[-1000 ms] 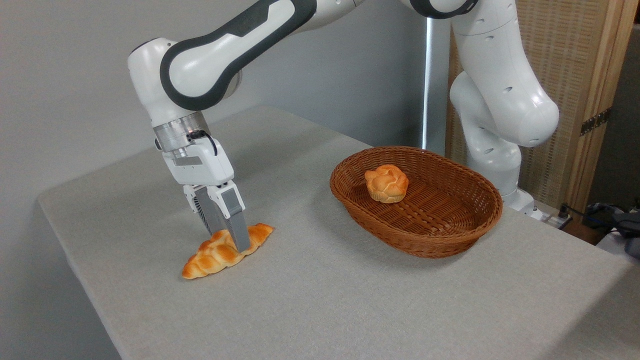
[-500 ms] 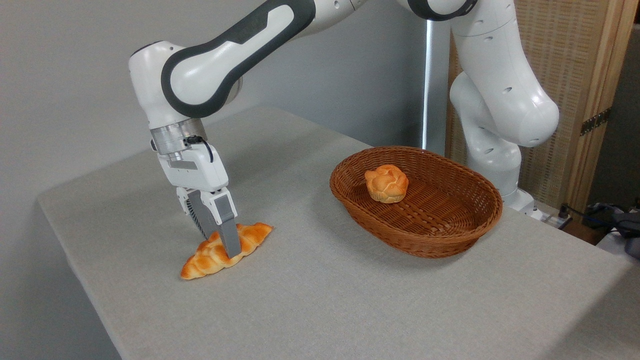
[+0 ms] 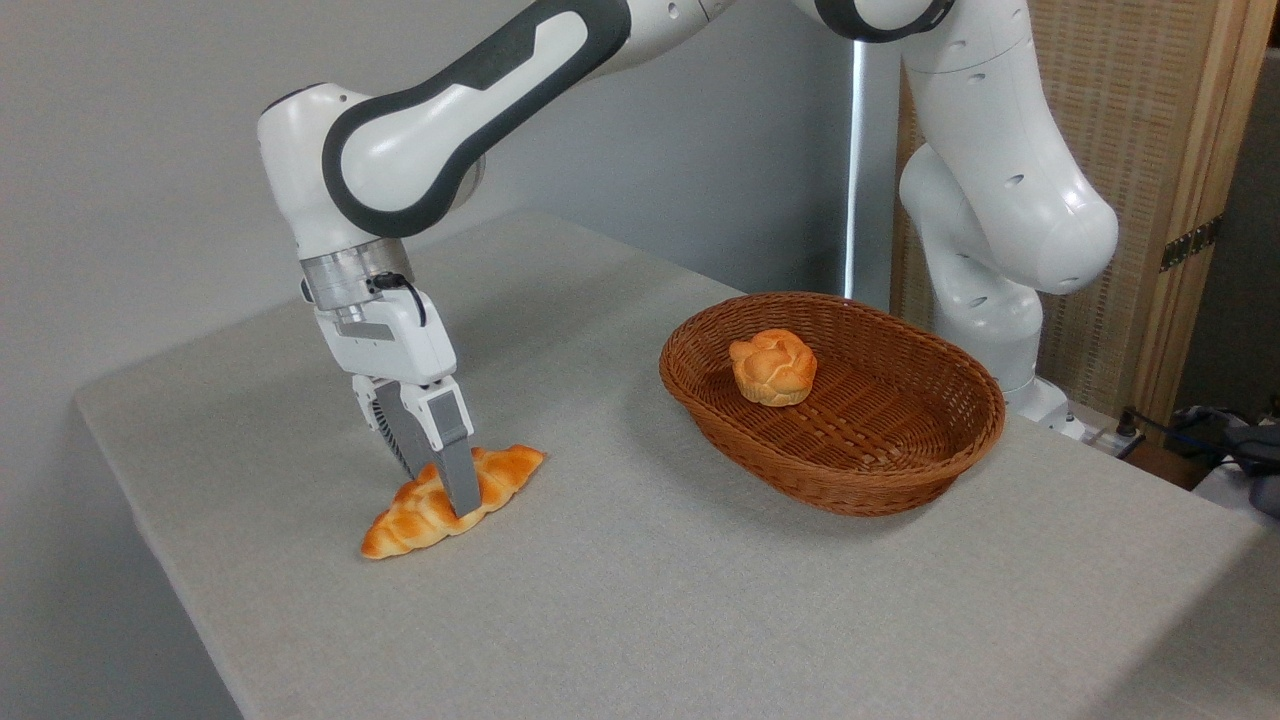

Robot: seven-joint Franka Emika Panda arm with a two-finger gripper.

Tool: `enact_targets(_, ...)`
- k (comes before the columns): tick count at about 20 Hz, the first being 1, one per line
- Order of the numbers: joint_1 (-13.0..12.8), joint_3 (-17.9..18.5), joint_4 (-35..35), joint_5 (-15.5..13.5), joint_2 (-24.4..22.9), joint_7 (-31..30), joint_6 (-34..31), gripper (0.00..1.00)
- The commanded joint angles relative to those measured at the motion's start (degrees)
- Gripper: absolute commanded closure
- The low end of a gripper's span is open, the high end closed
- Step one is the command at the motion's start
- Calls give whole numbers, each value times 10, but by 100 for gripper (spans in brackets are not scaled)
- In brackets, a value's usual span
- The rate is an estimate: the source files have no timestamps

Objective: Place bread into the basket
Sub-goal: 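Lift the braided roll and carry it over the wicker basket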

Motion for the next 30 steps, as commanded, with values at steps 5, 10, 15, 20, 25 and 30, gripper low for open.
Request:
enact_targets(5, -2, 6, 5, -12, 25, 1, 48, 57)
enact_targets(10, 7, 6, 7, -21, -11, 7, 40, 56)
enact_targets(15, 35, 13, 7, -67, -84, 81, -21, 55)
enact_targets(20, 37, 63, -22, -135, -189, 248, -125, 54)
enact_targets(25, 30, 108, -187, -142, -371, 393, -135, 54)
enact_targets(30, -10, 154, -295, -142, -488, 435, -191, 54)
